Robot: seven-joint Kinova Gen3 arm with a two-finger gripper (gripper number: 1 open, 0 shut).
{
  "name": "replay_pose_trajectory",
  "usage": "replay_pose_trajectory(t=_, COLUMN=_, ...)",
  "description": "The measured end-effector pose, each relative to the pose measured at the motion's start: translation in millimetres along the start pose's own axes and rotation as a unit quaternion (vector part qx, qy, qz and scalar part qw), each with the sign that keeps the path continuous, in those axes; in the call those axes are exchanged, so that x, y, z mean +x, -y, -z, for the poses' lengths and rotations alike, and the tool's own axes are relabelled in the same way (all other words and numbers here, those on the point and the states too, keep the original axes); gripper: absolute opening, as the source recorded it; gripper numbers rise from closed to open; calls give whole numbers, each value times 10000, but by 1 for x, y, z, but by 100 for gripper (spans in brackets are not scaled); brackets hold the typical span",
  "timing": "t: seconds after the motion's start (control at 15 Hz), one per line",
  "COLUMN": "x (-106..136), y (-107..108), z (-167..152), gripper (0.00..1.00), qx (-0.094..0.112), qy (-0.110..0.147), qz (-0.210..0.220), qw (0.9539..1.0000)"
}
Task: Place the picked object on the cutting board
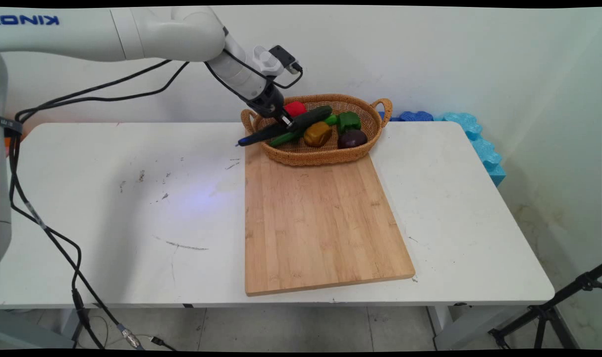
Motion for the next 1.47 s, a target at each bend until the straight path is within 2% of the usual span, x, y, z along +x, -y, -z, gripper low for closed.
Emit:
replay_pose_trajectory(t=0.33, x=9, y=-1, z=12, gripper=0, qx=-53, qy=-130, qz=-126, qw=9998)
replay_pose_trajectory(t=0.67, x=23, y=-5, z=55, gripper=0, qx=-172, qy=-406, qz=-427, qw=9981)
replay_pose_trajectory(t=0.87, x=30, y=-14, z=93, gripper=0, qx=-386, qy=-625, qz=-661, qw=9951)
replay_pose_trajectory(t=1.13, x=29, y=-33, z=140, gripper=0, qx=-791, qy=-840, qz=-952, qw=9888)
replay_pose_trajectory(t=1.47, x=8, y=-61, z=162, gripper=0, qx=-1172, qy=-834, qz=-1349, qw=9804)
